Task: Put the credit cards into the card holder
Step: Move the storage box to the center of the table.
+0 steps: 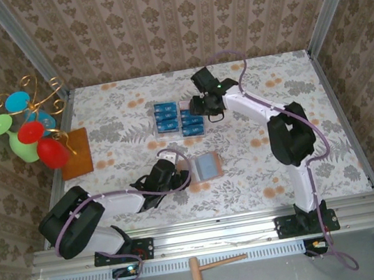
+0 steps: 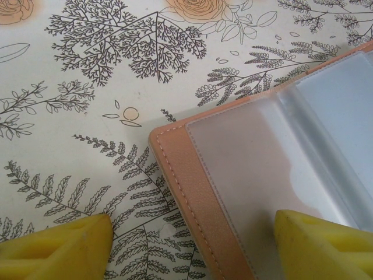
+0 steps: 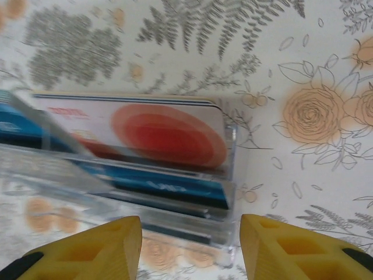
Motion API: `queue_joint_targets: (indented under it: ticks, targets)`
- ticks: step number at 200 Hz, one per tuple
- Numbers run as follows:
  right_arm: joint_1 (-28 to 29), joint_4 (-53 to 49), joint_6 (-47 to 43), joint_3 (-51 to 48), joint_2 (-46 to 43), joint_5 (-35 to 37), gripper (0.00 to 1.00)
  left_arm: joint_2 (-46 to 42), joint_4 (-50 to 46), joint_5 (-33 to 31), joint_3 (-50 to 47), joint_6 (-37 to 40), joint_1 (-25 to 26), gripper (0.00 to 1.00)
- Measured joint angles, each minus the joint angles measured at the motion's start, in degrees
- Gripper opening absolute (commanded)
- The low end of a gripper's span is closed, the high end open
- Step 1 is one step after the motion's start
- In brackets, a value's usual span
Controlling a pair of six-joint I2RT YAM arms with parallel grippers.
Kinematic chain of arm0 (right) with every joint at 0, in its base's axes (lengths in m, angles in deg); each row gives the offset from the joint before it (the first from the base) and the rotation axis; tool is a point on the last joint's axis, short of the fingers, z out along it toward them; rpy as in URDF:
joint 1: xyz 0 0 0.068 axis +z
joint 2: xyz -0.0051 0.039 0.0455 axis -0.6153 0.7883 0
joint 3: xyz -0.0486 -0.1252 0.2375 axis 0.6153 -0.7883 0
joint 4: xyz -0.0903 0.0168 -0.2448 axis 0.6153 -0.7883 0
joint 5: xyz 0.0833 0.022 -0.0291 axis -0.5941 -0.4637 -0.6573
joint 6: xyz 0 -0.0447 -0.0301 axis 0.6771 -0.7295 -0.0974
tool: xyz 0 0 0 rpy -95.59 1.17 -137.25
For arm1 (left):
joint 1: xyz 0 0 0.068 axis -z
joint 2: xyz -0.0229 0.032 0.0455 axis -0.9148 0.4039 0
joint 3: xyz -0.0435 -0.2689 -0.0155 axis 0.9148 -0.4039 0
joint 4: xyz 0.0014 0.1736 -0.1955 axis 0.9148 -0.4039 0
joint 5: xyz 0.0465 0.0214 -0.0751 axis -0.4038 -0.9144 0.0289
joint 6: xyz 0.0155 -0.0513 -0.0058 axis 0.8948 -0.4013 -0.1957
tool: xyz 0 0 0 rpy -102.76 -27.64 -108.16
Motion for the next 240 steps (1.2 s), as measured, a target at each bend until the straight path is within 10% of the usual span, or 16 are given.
queue_joint_targets:
  ticks: [240]
  targets:
    - [-2.1, 2.0, -5.1, 1.6, 2.7, 2.7, 0.47, 0.0, -0.1, 0.0, 0.0, 0.0, 0.1, 0.74]
